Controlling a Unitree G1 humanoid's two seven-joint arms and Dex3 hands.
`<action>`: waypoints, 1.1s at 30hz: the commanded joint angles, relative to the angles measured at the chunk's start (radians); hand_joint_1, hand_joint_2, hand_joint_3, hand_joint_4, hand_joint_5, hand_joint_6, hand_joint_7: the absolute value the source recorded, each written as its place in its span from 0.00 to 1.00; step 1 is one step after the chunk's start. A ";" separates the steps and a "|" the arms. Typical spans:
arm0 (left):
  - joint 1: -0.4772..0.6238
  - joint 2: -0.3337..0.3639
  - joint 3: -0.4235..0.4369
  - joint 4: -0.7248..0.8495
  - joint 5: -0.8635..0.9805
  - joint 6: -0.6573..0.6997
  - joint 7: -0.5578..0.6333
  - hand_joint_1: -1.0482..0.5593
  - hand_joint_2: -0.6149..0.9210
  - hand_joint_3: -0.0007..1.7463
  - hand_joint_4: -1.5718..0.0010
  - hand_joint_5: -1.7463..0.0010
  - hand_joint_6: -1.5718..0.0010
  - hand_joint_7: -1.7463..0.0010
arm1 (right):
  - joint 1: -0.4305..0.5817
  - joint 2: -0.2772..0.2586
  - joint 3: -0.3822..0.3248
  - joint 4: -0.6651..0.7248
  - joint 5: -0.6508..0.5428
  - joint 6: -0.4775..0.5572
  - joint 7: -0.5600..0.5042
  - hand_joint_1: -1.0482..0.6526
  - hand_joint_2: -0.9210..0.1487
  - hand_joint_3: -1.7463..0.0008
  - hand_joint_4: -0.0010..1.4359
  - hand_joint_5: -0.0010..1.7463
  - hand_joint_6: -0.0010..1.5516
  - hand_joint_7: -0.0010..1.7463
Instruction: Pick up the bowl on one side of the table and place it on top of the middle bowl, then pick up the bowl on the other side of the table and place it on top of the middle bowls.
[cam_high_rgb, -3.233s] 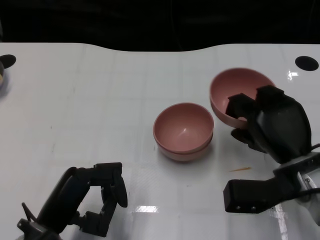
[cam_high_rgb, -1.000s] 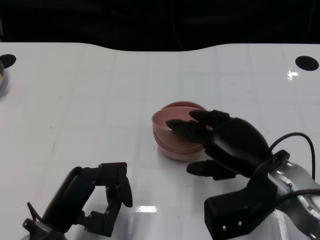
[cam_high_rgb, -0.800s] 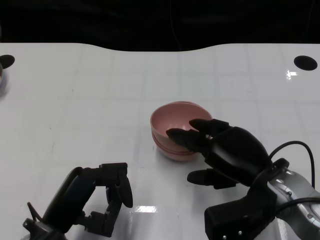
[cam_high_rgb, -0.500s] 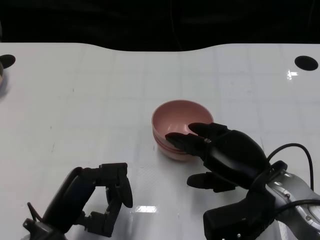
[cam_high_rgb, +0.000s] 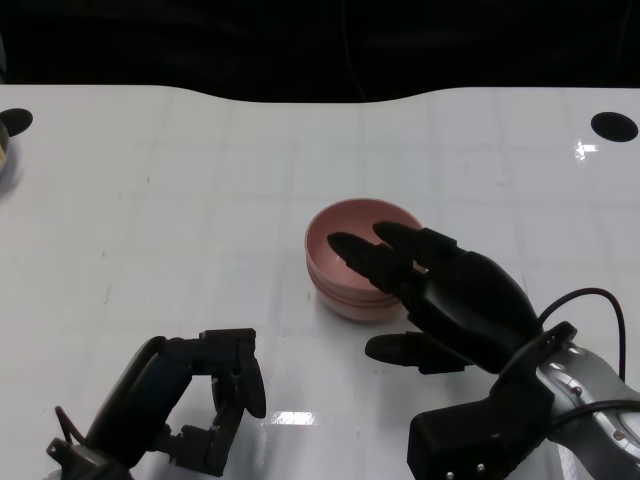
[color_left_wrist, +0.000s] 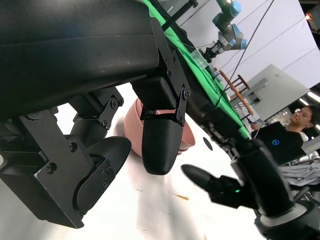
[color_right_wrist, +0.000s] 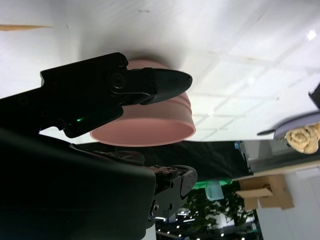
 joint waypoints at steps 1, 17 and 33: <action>0.000 0.009 0.007 -0.006 -0.010 0.004 0.002 0.68 0.53 0.94 0.40 0.03 0.42 0.18 | 0.045 -0.021 -0.029 -0.034 0.025 -0.030 -0.033 0.20 0.00 0.79 0.08 0.01 0.06 0.01; -0.004 0.014 0.006 0.001 -0.005 -0.006 0.001 0.68 0.53 0.94 0.41 0.01 0.43 0.15 | 0.175 -0.032 -0.142 -0.044 0.109 -0.269 -0.196 0.31 0.00 0.95 0.08 0.48 0.25 0.11; -0.011 0.012 0.010 0.009 -0.004 -0.006 0.007 0.68 0.52 0.95 0.41 0.02 0.43 0.15 | 0.400 -0.002 -0.286 -0.104 0.301 -0.517 -0.227 0.55 0.13 0.82 0.42 0.73 0.47 0.41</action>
